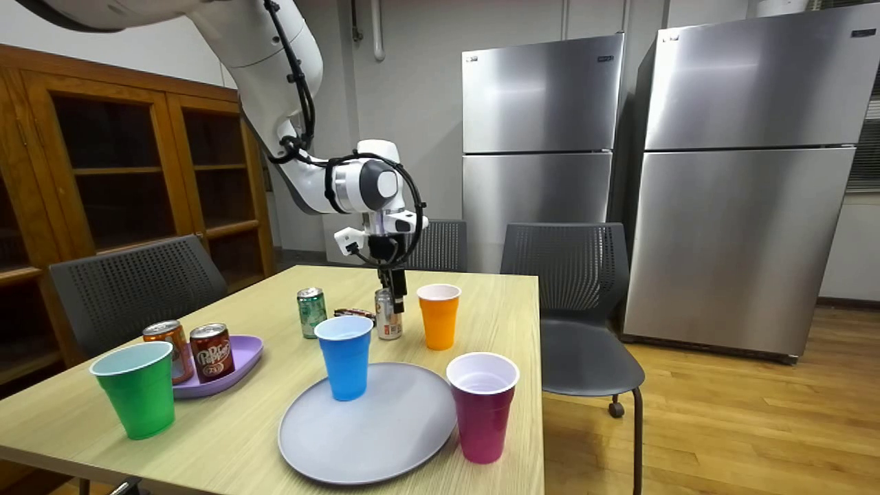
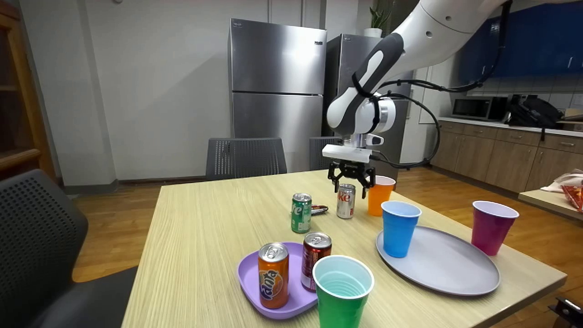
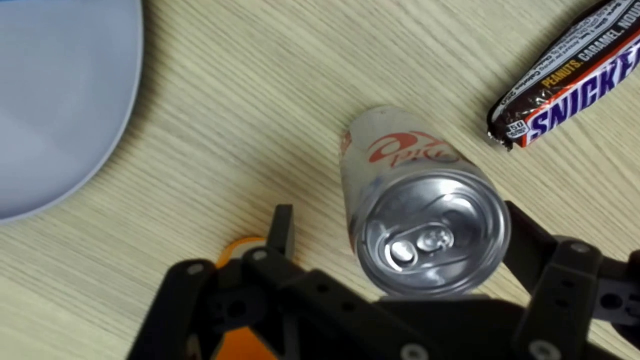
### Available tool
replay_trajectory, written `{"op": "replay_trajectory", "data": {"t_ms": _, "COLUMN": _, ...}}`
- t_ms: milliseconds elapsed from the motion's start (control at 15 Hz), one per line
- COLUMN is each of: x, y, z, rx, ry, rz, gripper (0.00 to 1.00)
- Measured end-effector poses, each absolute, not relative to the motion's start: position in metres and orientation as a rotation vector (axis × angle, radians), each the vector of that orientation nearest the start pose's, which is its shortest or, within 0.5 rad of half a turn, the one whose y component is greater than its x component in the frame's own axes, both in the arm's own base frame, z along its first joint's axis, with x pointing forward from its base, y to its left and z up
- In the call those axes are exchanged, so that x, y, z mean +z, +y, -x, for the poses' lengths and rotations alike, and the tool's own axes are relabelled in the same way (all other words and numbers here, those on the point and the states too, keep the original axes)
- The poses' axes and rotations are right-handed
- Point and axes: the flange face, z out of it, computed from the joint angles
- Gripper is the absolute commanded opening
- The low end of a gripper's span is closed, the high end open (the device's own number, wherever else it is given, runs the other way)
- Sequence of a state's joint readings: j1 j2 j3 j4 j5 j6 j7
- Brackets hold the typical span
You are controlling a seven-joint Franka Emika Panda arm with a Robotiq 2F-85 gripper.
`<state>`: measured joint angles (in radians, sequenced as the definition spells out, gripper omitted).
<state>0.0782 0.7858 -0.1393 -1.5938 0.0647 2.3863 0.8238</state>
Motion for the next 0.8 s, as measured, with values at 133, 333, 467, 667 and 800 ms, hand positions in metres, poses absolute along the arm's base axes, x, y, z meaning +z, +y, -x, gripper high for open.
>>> {"op": "replay_trajectory", "data": {"t_ms": 133, "x": 0.175, "y": -0.032, "z": -0.695, "rx": -0.053, "ry": 1.363, "rz": 2.879, "gripper": 1.0}}
{"op": "replay_trajectory", "data": {"t_ms": 333, "x": 0.175, "y": -0.03, "z": -0.696, "rx": -0.051, "ry": 1.344, "rz": 2.886, "gripper": 1.0}}
{"op": "replay_trajectory", "data": {"t_ms": 467, "x": 0.174, "y": -0.027, "z": -0.696, "rx": -0.048, "ry": 1.332, "rz": 2.889, "gripper": 1.0}}
{"op": "replay_trajectory", "data": {"t_ms": 667, "x": 0.174, "y": -0.02, "z": -0.696, "rx": -0.043, "ry": 1.316, "rz": 2.887, "gripper": 1.0}}
{"op": "replay_trajectory", "data": {"t_ms": 800, "x": 0.173, "y": -0.016, "z": -0.696, "rx": -0.038, "ry": 1.305, "rz": 2.885, "gripper": 1.0}}
